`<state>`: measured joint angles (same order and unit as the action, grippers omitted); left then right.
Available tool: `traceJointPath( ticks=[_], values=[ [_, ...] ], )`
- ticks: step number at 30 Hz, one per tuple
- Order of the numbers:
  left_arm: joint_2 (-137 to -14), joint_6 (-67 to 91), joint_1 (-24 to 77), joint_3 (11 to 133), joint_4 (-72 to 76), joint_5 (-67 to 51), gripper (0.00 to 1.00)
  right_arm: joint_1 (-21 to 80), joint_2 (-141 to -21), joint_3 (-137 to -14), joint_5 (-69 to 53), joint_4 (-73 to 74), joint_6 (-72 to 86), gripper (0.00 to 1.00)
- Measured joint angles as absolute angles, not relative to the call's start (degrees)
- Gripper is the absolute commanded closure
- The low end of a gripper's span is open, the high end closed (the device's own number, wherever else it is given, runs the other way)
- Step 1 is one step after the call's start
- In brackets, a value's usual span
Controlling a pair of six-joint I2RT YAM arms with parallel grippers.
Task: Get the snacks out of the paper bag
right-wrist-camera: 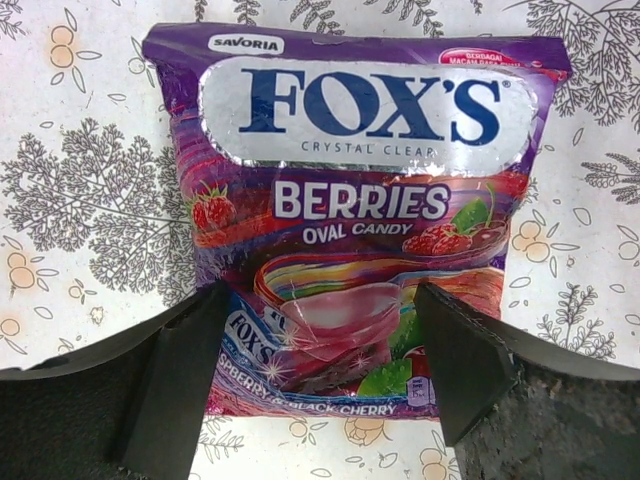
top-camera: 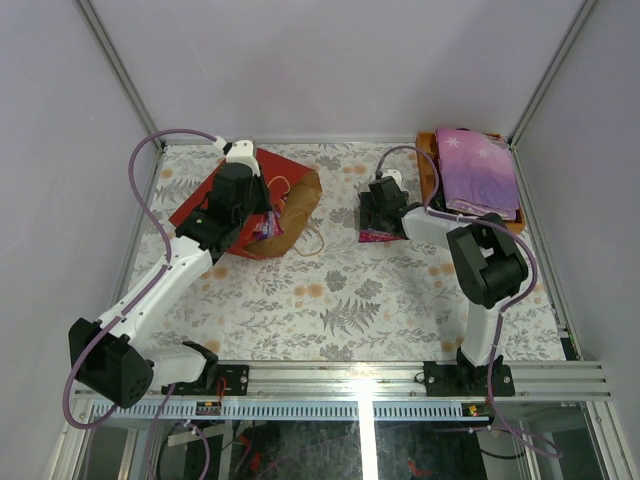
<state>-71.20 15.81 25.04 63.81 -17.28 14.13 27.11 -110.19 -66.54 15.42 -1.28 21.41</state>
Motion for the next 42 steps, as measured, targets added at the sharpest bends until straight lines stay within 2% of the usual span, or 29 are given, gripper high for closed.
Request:
traceJointPath(
  ticks=[6,10,13,17,19,27,42],
  values=[
    [-71.2,15.81,25.04,63.81,-17.3,14.11,0.82,27.11,-107.33,-66.54,15.35,2.0,21.32,0.12],
    [-71.2,15.81,25.06,63.81,-17.3,14.11,0.79,27.11,-102.45,-66.54,15.53,3.79,21.26,0.15],
    [-71.2,15.81,25.06,63.81,-17.3,14.11,0.78,27.11,-100.03,-66.67,16.08,4.16,21.17,0.22],
    [-71.2,15.81,25.06,63.81,-17.32,14.06,0.77,27.09,-100.53,-68.42,17.87,6.66,21.1,0.47],
    [-71.18,15.84,25.06,63.81,-17.32,13.93,0.77,27.09,-101.62,-69.21,18.46,7.64,21.23,0.53],
    [-71.18,15.84,25.06,63.81,-17.32,13.91,0.77,27.03,-109.49,-71.55,18.44,9.28,21.67,0.53],
    [-71.16,15.84,25.06,63.0,-17.34,13.93,0.77,22.2,-121.51,-88.05,15.73,14.0,21.74,0.53]
  ],
)
